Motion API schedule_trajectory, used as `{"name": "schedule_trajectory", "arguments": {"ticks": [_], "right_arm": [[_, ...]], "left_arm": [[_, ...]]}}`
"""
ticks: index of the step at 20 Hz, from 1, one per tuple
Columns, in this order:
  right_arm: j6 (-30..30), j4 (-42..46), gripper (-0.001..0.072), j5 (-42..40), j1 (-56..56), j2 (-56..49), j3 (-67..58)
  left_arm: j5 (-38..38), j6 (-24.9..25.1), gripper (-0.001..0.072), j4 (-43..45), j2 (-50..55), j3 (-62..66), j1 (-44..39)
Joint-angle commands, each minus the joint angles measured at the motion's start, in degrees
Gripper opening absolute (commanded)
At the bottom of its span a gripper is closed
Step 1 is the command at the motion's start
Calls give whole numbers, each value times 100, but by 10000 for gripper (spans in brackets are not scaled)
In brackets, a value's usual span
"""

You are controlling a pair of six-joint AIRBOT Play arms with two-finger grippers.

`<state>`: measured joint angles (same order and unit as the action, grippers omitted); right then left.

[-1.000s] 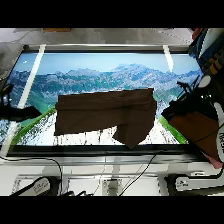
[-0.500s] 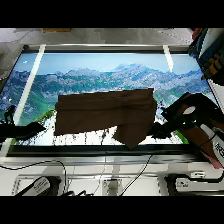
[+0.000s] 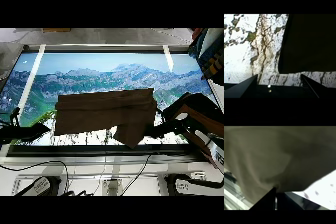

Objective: Fold the clothes and pants, and hang the long-sleeved shirts on hangers.

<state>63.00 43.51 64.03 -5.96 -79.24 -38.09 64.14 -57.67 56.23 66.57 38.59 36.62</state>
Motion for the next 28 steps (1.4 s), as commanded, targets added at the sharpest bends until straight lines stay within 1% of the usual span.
{"name": "schedule_trajectory", "arguments": {"ticks": [1, 5, 8, 10, 11, 12, 13, 14, 15, 17, 18, 19, 20, 22, 24, 26, 28], "right_arm": [[-9, -50, 11, -289, 42, 809, 24], [232, 46, 11, -514, 42, 1805, 24], [304, 20, 12, -514, 107, 1961, 28], [341, 24, 12, -551, 284, 1958, 28], [339, 24, 12, -595, 398, 1958, 28], [341, 24, 11, -662, 531, 1958, 28], [341, 24, 12, -710, 675, 1958, 28], [339, 26, 12, -739, 793, 1961, 28], [341, 31, 12, -767, 887, 1961, 24], [387, 98, 11, -691, 931, 1963, -63], [472, 203, 11, -581, 918, 1978, -175], [568, 293, 11, -557, 916, 2017, -304], [649, 308, 11, -643, 916, 2072, -459], [828, 240, 11, -1233, 922, 2096, -756], [1106, 153, 11, -2208, 922, 2061, -879], [1412, 118, 10, -3099, 922, 1893, -887], [1456, -46, 10, -3764, 922, 1532, -925]], "left_arm": [[-72, 2, 579, -63, 76, -103, -26], [-142, 0, 580, -146, 254, -203, -234], [-584, 4, 579, -278, 446, -448, -702], [-953, 131, 568, -483, 647, -481, -1075], [-1156, 149, 524, -621, 748, -479, -1233], [-1364, 149, 446, -813, 837, -479, -1364], [-1593, 149, 308, -1080, 909, -476, -1471], [-1779, 153, 125, -1351, 927, -466, -1532], [-1836, 160, 17, -1572, 916, -424, -1543], [-1617, 179, 13, -1574, 804, -179, -1521], [-1419, 304, 13, -1558, 662, -26, -1480], [-1314, 323, 13, -1589, 483, 101, -1423], [-1346, 326, 13, -1648, 247, 210, -1346], [-1766, 326, 13, -2090, -195, 328, -1204], [-2494, 387, 14, -2872, -466, 356, -1191], [-3051, 949, 13, -3633, -444, 433, -1408], [-3799, 1257, 12, -4054, -243, 540, -1779]]}}
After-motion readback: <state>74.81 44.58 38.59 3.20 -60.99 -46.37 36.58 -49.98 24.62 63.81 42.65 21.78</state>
